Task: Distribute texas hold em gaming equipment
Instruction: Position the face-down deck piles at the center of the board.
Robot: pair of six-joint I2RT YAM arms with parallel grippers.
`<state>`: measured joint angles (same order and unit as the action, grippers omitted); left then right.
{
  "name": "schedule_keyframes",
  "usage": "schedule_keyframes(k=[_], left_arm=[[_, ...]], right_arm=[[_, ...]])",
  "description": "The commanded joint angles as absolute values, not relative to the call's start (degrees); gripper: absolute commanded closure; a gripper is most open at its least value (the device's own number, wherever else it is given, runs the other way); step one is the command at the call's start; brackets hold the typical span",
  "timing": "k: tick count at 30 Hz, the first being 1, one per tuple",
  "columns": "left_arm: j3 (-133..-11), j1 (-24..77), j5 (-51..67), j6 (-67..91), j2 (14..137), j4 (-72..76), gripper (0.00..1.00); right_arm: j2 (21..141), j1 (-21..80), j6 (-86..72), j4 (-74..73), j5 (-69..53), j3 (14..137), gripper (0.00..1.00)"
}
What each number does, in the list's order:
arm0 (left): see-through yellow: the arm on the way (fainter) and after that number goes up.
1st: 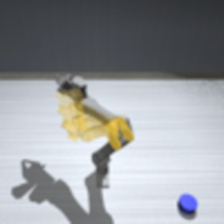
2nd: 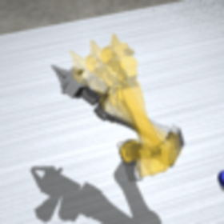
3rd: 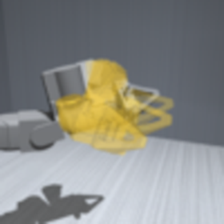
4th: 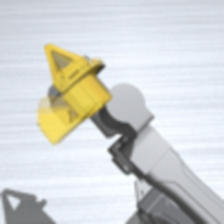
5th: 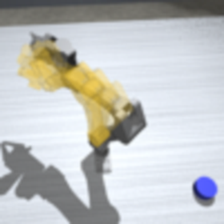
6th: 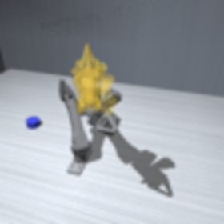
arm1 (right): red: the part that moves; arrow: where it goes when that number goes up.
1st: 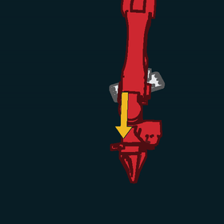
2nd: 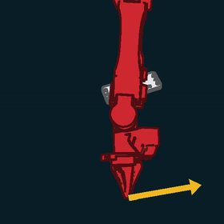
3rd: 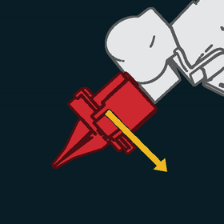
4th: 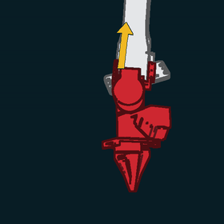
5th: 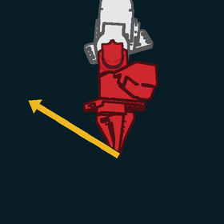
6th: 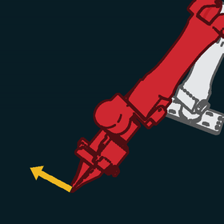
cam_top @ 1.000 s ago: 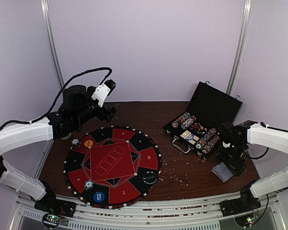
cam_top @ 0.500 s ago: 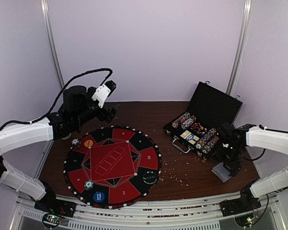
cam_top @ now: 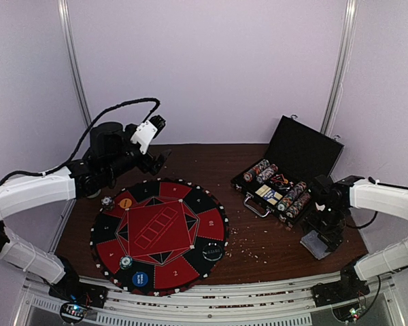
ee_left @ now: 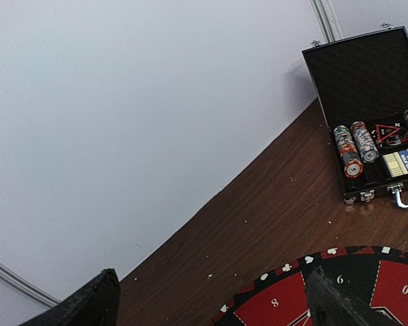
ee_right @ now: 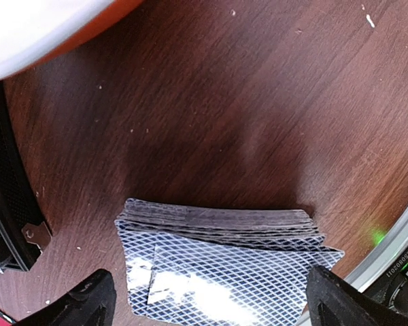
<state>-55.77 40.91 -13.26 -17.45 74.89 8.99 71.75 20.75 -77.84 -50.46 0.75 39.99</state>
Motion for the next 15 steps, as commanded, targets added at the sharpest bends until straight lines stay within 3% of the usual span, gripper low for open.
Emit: schedule_keyframes(k=[1,8,15], left_arm=[[-55.1,40.6,-12.6,-17.6,74.6,11.5,0.02],[-54.9,40.6,-12.3,-17.8,74.6,11.6,0.02],[-54.8,40.5,-11.9,-17.7,74.7,11.6,0.02]], right_arm=[[71.7,19.8,-76.9,-53.4,2.0,41.6,0.0],[69.4,18.6,-78.4,-58.1,1.4,41.4,0.0],[68.2,18.5,-79.1,-52.0,-1.4,36.0,0.0]])
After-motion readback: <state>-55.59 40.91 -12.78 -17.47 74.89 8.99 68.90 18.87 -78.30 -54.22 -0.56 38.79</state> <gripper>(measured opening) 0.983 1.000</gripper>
